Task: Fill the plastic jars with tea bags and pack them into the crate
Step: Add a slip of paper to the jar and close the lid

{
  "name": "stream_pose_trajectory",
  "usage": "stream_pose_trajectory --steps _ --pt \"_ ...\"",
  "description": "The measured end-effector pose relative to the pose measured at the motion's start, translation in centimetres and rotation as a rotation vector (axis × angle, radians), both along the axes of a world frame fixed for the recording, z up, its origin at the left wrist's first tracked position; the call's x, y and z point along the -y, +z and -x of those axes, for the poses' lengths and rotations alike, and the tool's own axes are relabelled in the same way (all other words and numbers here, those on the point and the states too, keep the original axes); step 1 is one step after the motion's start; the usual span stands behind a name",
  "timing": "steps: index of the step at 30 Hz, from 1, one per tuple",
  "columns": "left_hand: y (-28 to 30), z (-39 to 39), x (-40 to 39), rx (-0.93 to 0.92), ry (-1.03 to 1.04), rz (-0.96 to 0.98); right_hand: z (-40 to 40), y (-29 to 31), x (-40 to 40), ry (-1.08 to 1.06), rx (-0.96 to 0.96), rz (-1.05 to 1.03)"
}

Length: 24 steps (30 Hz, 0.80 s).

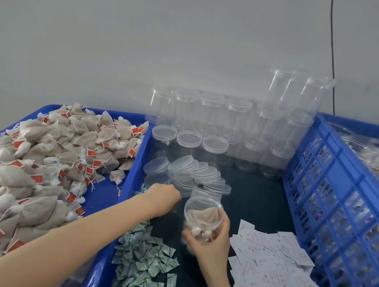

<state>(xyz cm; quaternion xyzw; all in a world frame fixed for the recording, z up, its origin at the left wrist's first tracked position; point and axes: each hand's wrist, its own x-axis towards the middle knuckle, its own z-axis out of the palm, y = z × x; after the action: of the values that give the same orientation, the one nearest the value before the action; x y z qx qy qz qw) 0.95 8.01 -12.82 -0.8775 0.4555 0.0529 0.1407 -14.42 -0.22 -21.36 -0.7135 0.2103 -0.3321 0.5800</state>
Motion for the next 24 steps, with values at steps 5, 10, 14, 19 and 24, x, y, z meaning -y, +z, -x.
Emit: stream_pose_trajectory --steps 5,10,14,19,24 --pt "4.6 0.4 0.1 -0.185 0.08 0.632 0.0 -0.8 0.1 0.03 0.014 0.021" --pt "6.8 3.0 1.0 -0.59 -0.052 0.675 0.1 -1.0 0.1 0.038 0.033 0.013" --pt "5.5 4.0 2.0 -0.358 -0.162 0.359 0.2 -1.2 0.2 0.067 0.032 -0.025" --pt "6.3 4.4 3.7 -0.219 -0.184 0.359 0.3 -0.9 0.2 0.084 0.021 -0.051" --pt "5.5 7.5 7.6 -0.188 -0.279 0.359 0.3 -0.5 0.2 0.115 0.02 -0.122"
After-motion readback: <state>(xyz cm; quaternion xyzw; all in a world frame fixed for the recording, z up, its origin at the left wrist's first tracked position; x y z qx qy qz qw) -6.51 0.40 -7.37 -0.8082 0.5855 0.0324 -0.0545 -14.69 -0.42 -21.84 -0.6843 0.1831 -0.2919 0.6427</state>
